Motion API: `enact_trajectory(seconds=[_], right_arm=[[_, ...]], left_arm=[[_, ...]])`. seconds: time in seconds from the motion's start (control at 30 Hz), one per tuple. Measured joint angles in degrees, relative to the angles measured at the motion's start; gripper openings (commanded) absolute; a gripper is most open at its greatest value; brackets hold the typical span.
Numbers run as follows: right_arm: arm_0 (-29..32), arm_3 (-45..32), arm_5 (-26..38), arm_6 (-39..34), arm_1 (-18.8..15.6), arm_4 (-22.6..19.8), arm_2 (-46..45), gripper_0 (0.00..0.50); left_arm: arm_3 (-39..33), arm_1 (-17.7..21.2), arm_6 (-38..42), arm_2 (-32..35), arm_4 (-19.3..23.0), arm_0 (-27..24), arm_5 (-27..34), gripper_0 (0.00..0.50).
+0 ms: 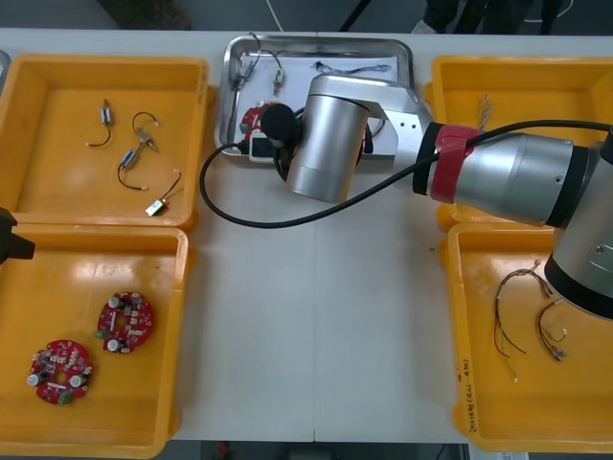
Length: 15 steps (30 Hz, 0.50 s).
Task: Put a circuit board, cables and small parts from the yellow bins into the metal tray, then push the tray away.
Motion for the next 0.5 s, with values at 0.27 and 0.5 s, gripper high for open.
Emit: enact_trajectory(seconds=[0.27,0.5], right_arm=[[0.0,1.6,-1.6,2.5,0.1,0.1,0.0,0.000],[0.0,2.3,-2.6,2.5,0.2,0.2,0.0,0.138]], left_arm=[[0.0,0.0,0.0,0.0,0.0,0.0,0.0,0.500],[0.0,0.0,0.0,0.0,0.0,0.0,0.0,0.500]])
